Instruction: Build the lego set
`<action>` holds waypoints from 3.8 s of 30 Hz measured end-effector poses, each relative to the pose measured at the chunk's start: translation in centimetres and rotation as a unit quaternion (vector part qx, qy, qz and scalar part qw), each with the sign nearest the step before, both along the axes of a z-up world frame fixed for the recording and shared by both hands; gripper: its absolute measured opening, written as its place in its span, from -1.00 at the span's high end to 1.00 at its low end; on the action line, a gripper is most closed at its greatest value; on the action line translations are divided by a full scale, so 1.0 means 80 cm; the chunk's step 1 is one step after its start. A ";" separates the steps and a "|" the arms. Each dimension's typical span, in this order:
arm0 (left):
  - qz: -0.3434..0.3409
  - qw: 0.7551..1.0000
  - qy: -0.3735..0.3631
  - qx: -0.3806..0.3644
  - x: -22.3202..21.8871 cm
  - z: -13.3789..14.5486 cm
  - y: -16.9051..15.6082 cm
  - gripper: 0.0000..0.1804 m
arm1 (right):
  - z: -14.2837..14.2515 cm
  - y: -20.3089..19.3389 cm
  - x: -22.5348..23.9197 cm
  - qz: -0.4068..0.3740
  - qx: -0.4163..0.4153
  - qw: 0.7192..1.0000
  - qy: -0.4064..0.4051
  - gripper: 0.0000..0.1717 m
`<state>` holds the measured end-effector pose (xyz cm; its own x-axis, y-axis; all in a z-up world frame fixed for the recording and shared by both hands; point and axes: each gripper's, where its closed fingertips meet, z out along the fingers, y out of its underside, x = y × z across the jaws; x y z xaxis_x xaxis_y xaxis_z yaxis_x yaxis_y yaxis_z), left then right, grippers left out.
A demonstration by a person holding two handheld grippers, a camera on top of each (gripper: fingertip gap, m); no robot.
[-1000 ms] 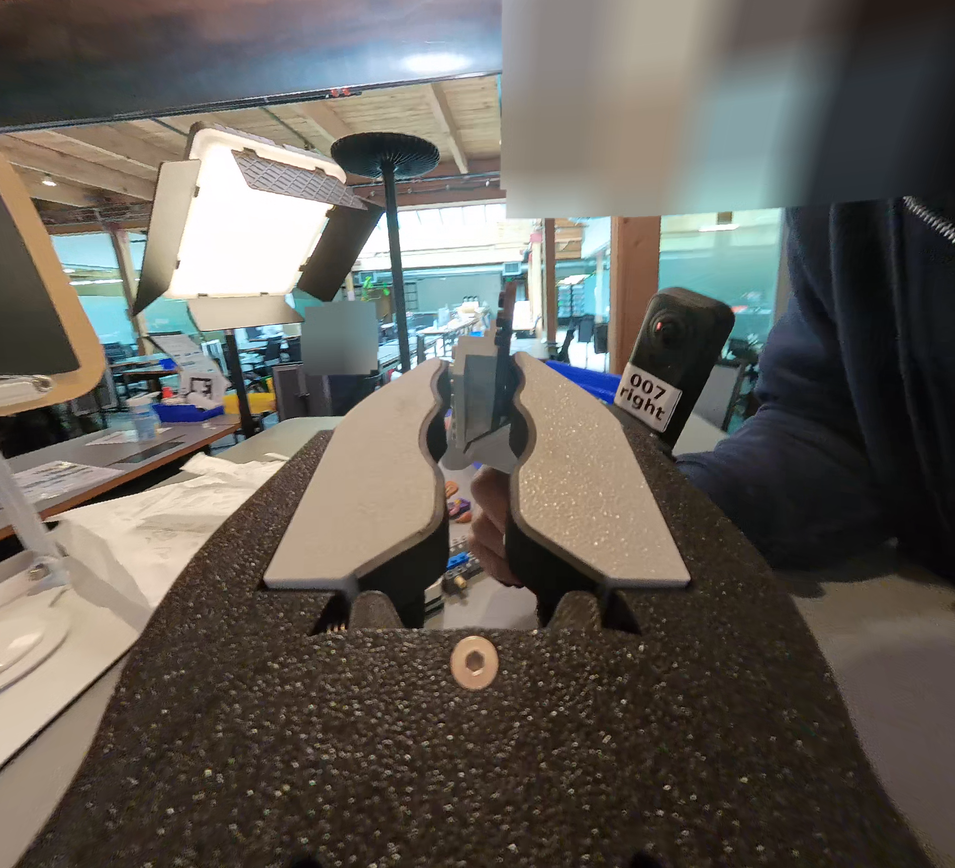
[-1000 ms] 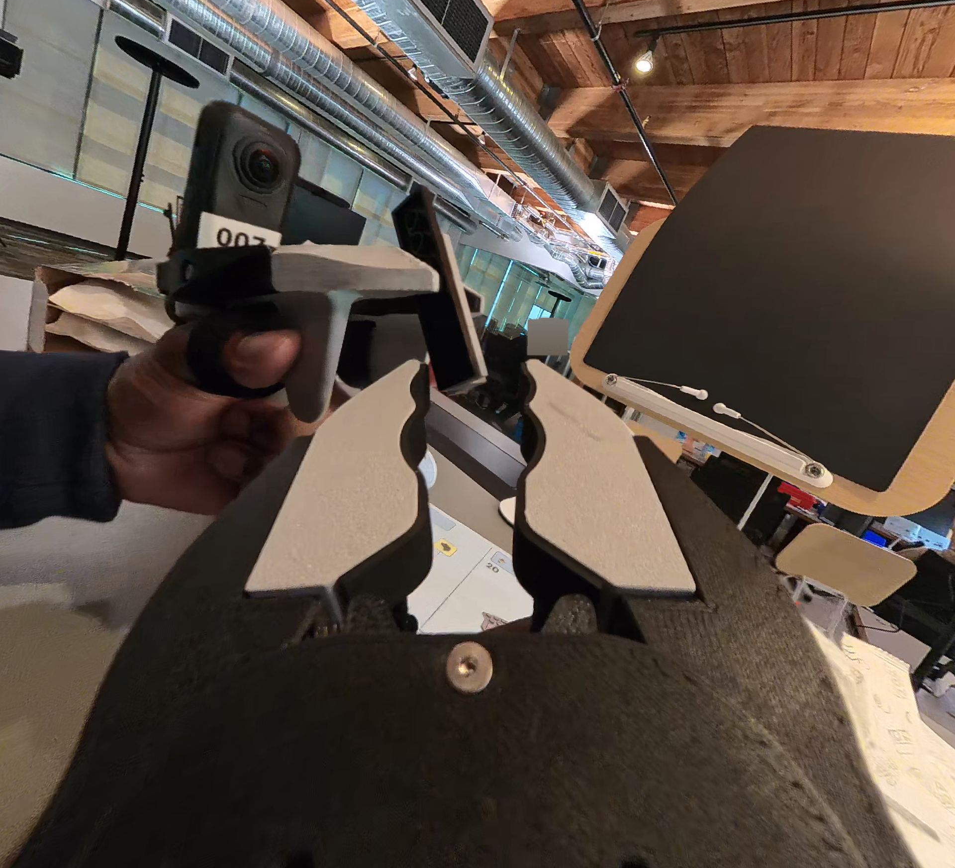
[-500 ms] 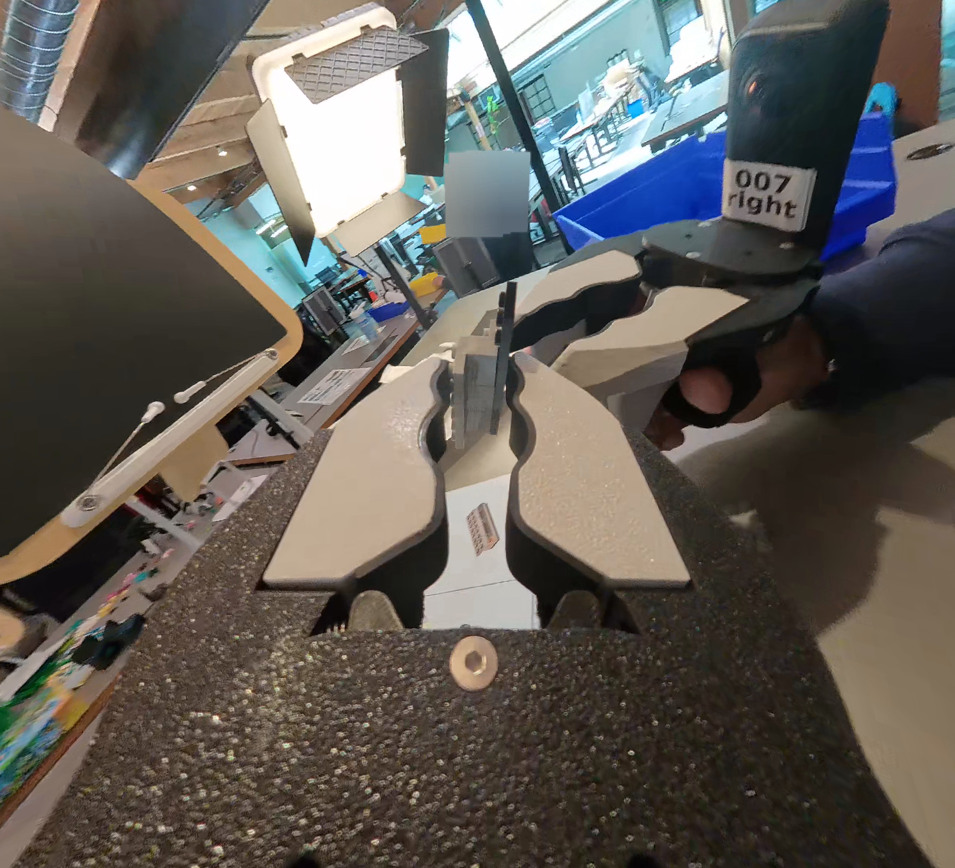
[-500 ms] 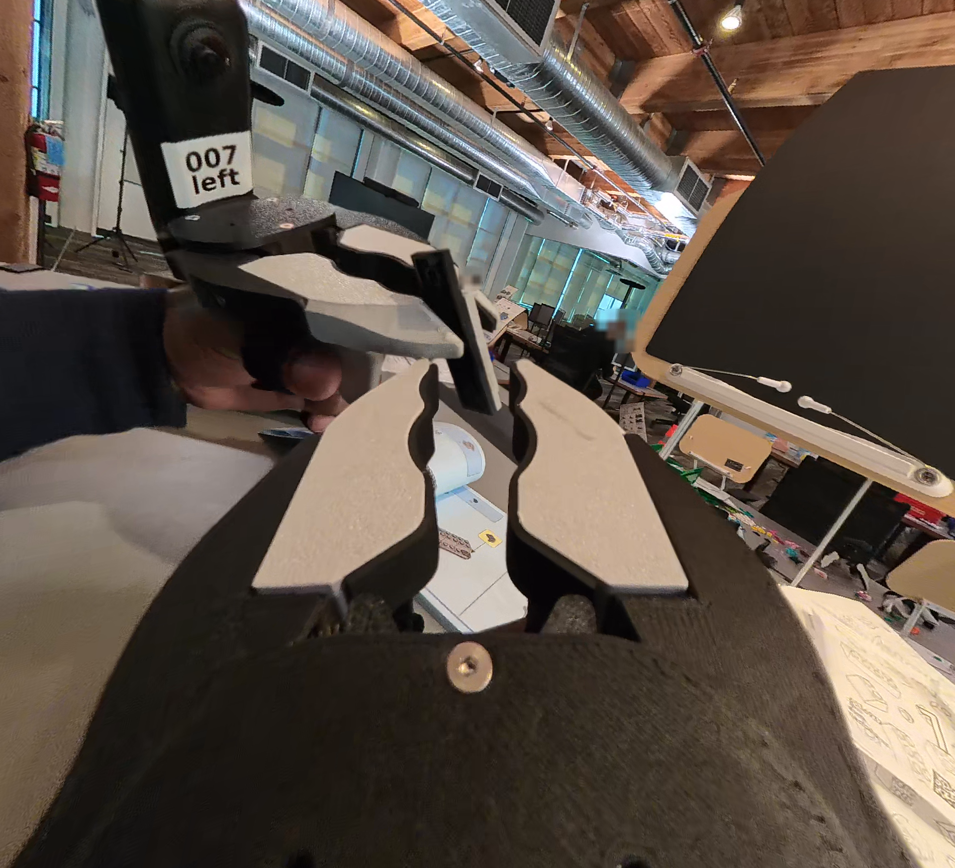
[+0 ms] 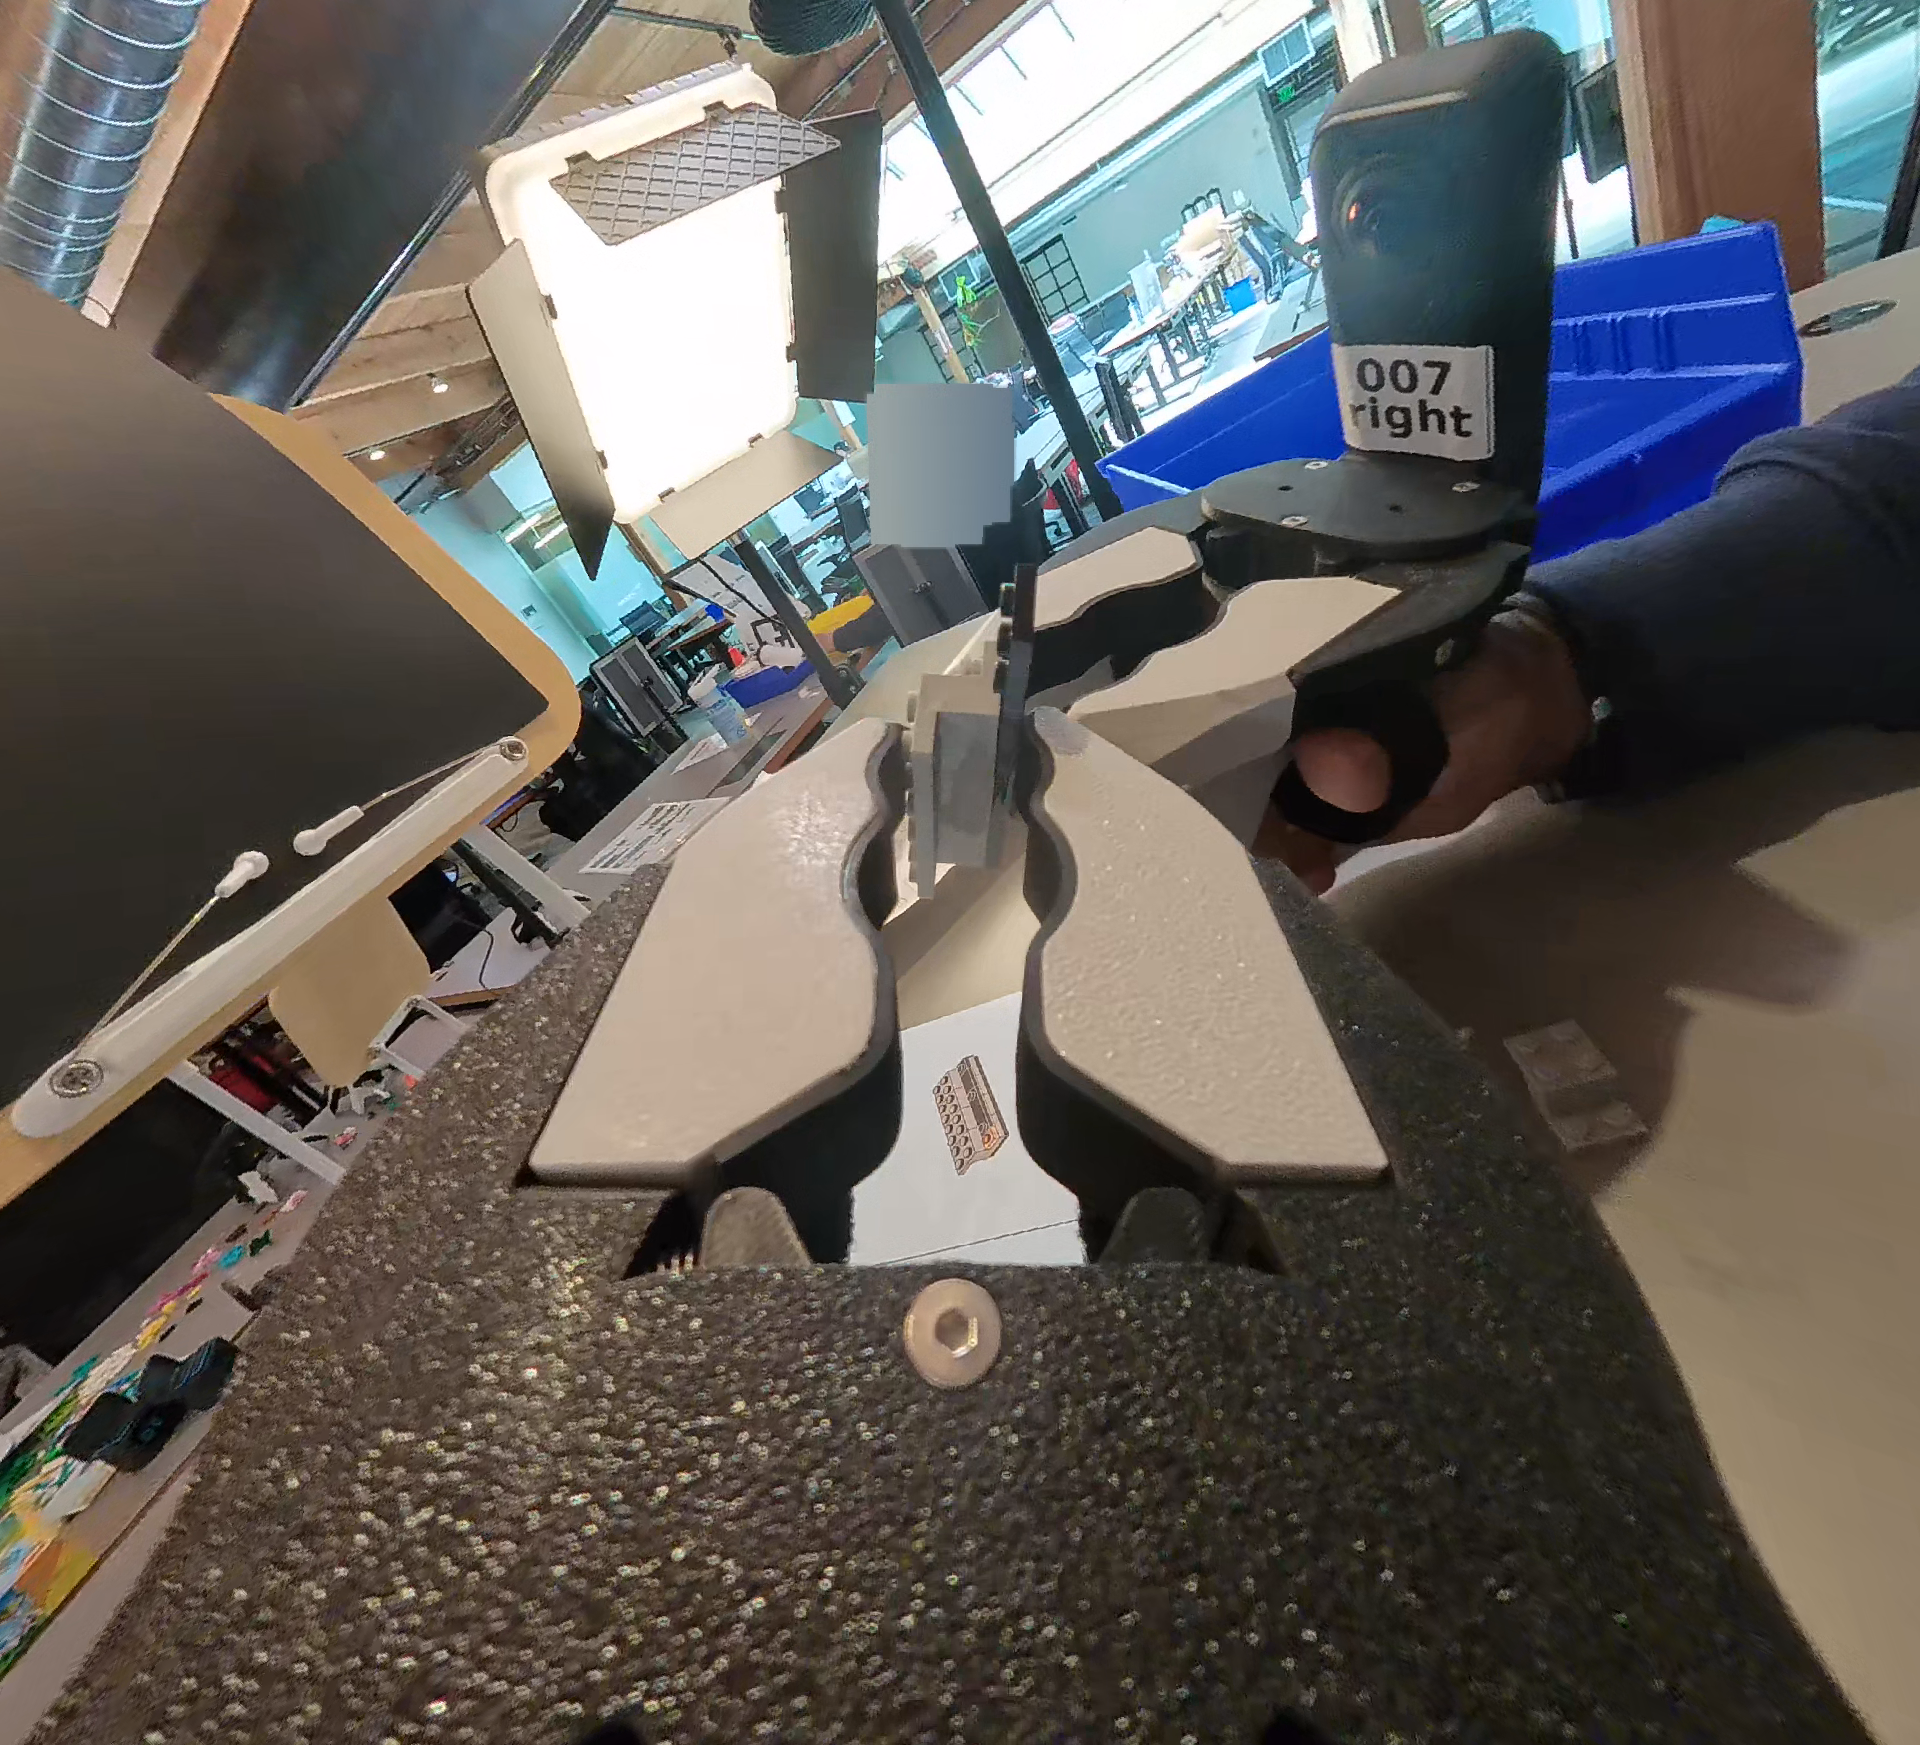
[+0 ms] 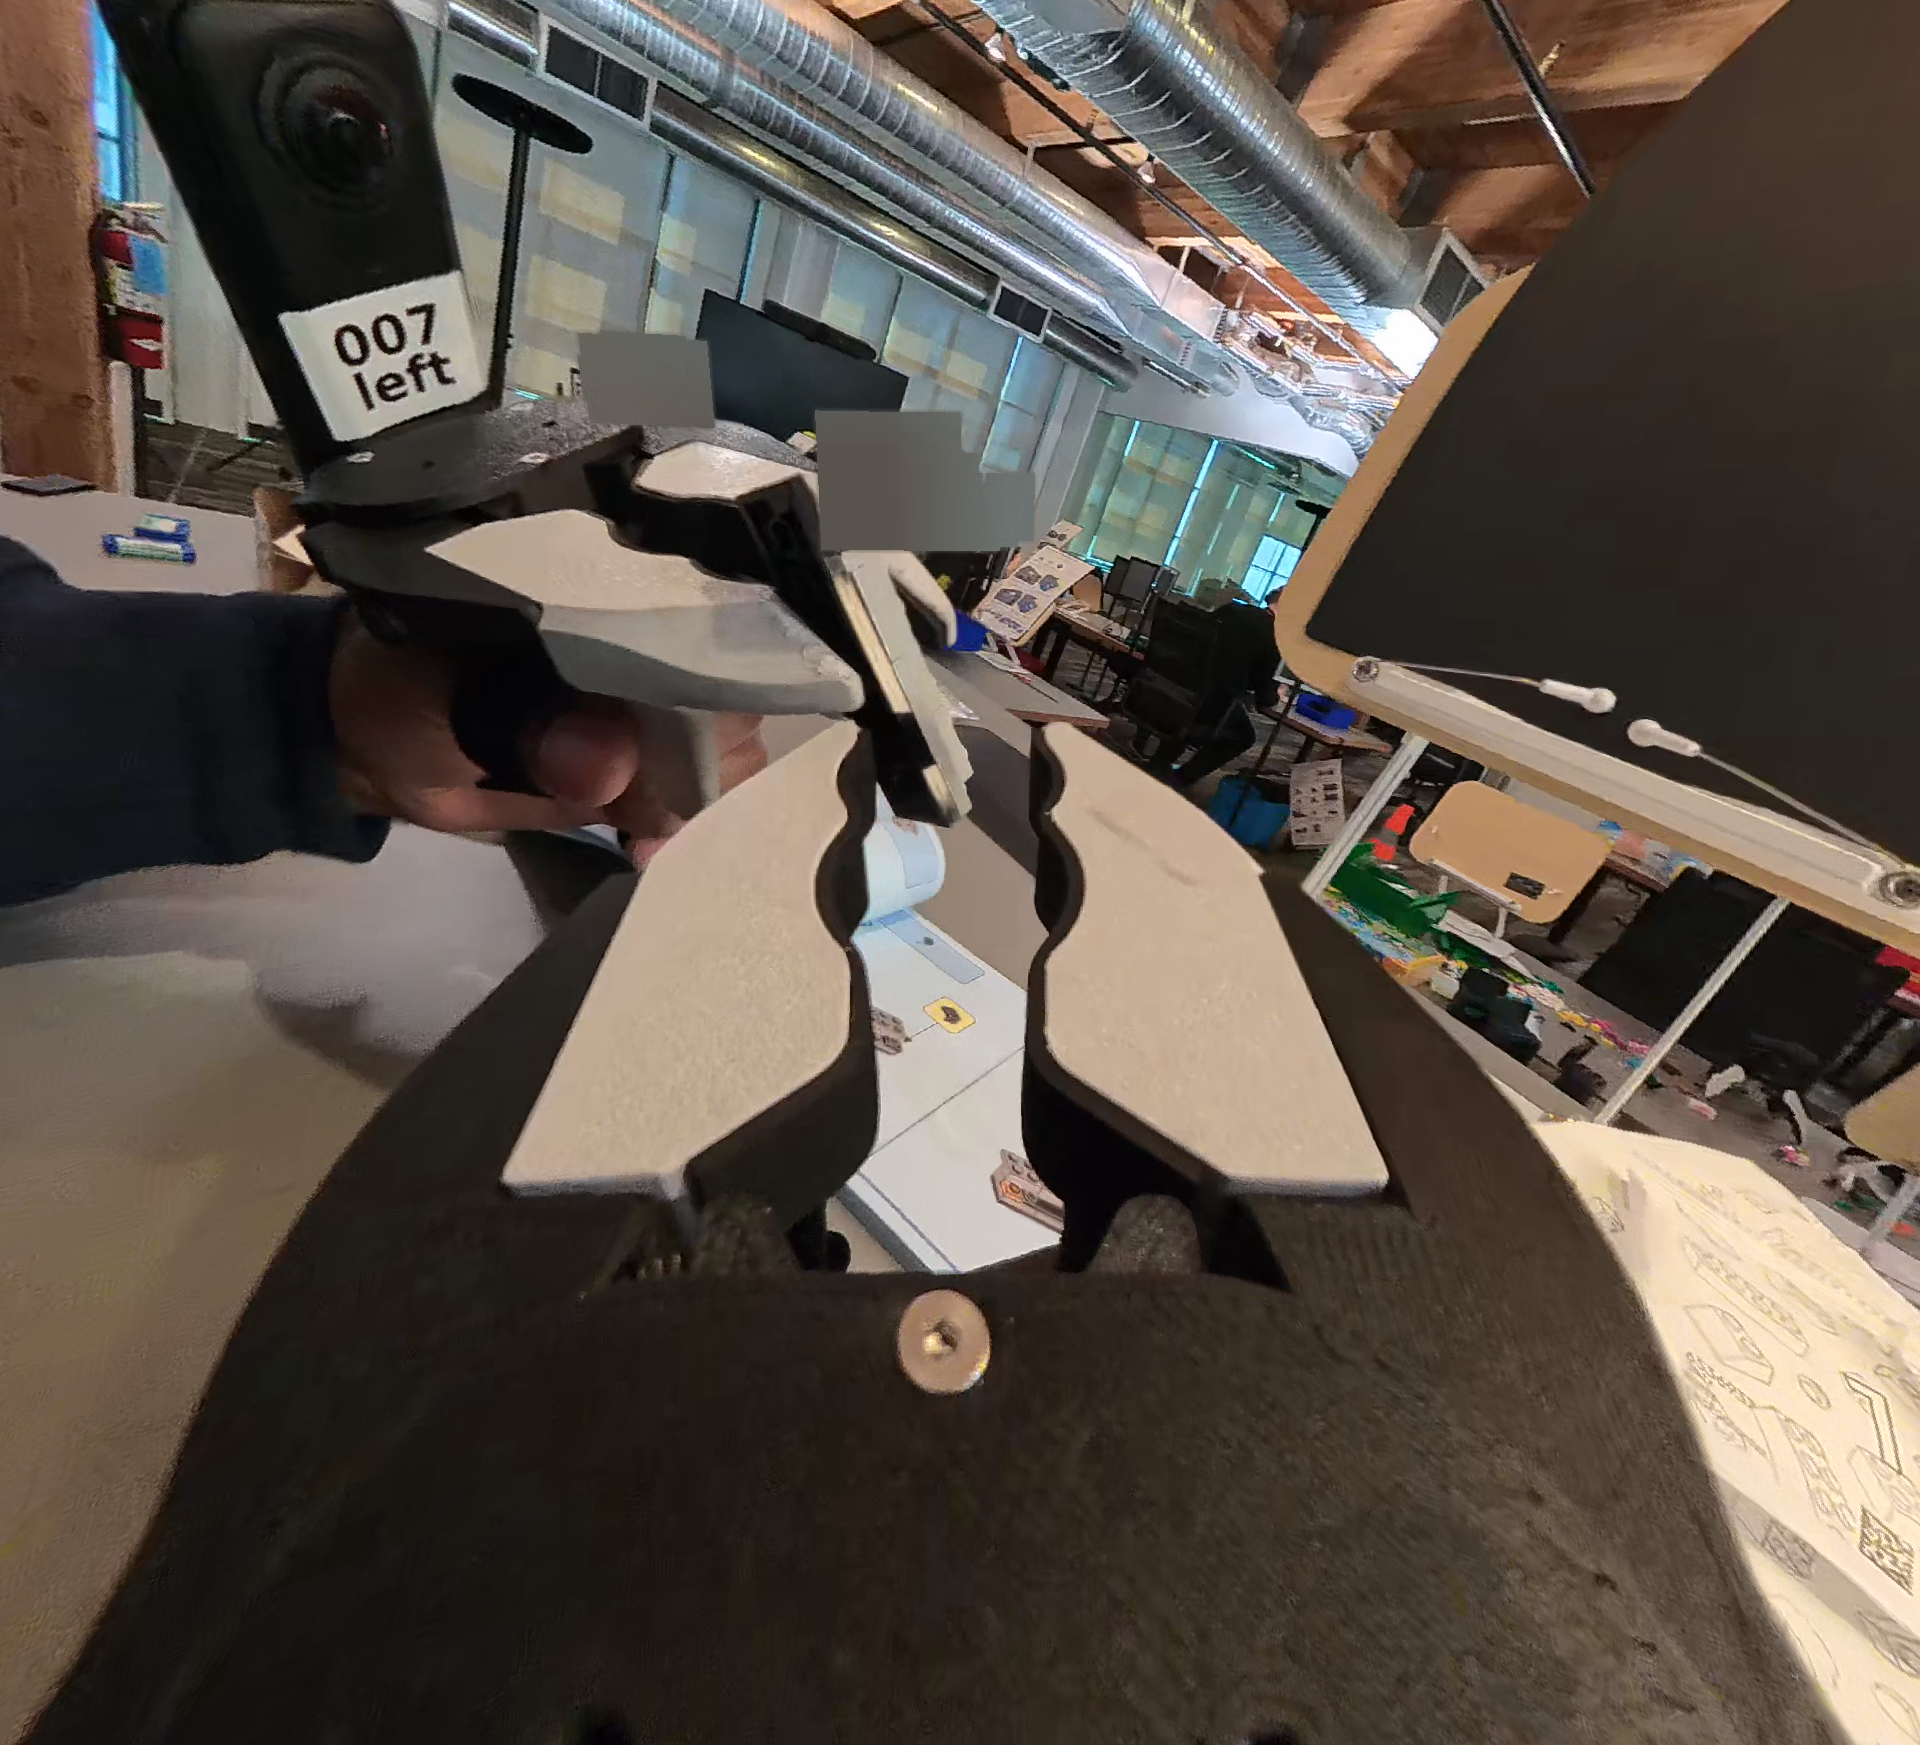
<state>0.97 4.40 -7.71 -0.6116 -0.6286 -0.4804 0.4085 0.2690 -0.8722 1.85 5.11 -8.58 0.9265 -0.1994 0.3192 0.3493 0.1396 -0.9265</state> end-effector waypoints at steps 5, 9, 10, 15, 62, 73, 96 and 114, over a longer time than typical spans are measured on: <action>-0.017 1.000 -0.004 -0.018 -0.005 0.011 0.008 0.78 | 0.000 0.008 0.005 0.047 -0.029 0.998 0.001 0.68; -0.017 1.000 0.006 -0.006 -0.004 0.012 0.018 0.78 | 0.012 0.006 0.011 0.073 -0.027 0.997 0.016 0.68; -0.021 1.000 0.008 0.004 -0.001 0.013 0.018 0.78 | 0.013 0.004 0.009 0.075 -0.028 0.997 0.016 0.69; -0.032 0.995 0.024 0.092 0.023 0.006 0.014 0.78 | 0.020 -0.004 0.007 0.076 -0.050 0.996 -0.008 0.70; -0.096 0.966 0.086 0.222 -0.034 -0.015 0.005 0.79 | 0.011 0.008 -0.063 0.146 -0.179 0.961 -0.152 0.91; -0.094 0.978 0.069 0.172 -0.031 -0.002 0.012 0.79 | 0.023 0.006 -0.058 0.123 -0.146 0.972 -0.136 0.84; -0.152 0.976 0.078 0.133 -0.047 0.004 0.003 0.79 | 0.010 0.008 -0.062 0.135 -0.180 0.965 -0.135 0.90; -0.157 0.978 0.082 0.111 -0.042 0.002 0.002 0.79 | 0.009 0.008 -0.057 0.131 -0.181 0.967 -0.125 0.90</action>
